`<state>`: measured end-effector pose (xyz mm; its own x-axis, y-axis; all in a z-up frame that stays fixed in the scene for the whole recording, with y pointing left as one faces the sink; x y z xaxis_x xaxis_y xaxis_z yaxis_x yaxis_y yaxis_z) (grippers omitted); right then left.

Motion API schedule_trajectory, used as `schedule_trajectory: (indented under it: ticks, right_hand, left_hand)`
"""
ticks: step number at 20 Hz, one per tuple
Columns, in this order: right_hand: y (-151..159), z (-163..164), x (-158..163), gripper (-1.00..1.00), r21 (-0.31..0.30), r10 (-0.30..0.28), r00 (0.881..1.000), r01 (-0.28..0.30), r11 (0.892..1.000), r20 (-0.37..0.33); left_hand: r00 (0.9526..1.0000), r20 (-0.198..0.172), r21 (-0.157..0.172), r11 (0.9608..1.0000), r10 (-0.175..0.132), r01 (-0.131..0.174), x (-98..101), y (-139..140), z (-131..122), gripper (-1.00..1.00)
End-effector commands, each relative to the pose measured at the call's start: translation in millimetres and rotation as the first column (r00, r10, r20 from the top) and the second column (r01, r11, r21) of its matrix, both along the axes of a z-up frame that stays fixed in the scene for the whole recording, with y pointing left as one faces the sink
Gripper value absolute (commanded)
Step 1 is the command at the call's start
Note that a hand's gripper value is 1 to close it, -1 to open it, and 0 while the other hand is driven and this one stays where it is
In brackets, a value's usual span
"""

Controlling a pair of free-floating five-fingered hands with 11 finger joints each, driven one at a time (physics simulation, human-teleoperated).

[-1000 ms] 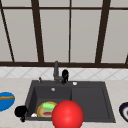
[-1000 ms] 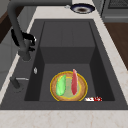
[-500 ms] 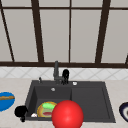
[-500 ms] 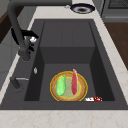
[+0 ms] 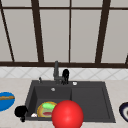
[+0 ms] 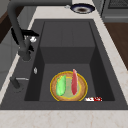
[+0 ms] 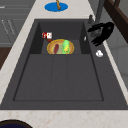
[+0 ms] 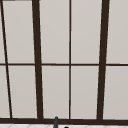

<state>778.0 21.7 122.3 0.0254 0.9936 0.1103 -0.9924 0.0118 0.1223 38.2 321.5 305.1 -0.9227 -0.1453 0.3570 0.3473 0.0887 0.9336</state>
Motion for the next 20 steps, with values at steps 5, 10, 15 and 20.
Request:
schedule_trajectory:
  ticks: [5, 10, 15, 20]
  right_hand:
    - [0.1, 6.8, -16.9, -1.0, -0.038, 0.004, 0.992, 0.001, 0.999, 0.126]
    - [0.1, 0.4, -0.1, -1.0, 0.002, -0.035, 0.999, 0.035, 0.999, 0.0]
    - [-9.7, 2.3, 11.6, -1.0, -0.003, 0.028, 0.996, -0.028, 1.0, 0.089]
    - [-10.5, 0.8, 11.6, -1.0, -0.003, 0.028, 0.995, -0.028, 1.0, 0.094]
  left_hand:
    - [1.0, 0.0, 0.0, 1.0, 0.0, 0.0, 0.0, 0.0, 0.0, 0.0]
    - [1.0, 0.0, 0.0, 1.0, 0.0, 0.0, 0.0, 0.0, 0.0, 0.0]
    - [1.0, 0.0, 0.0, 1.0, 0.0, 0.0, 0.0, 0.0, 0.0, 0.0]
    - [1.0, 0.0, 0.0, 1.0, 0.0, 0.0, 0.0, 0.0, 0.0, 0.0]
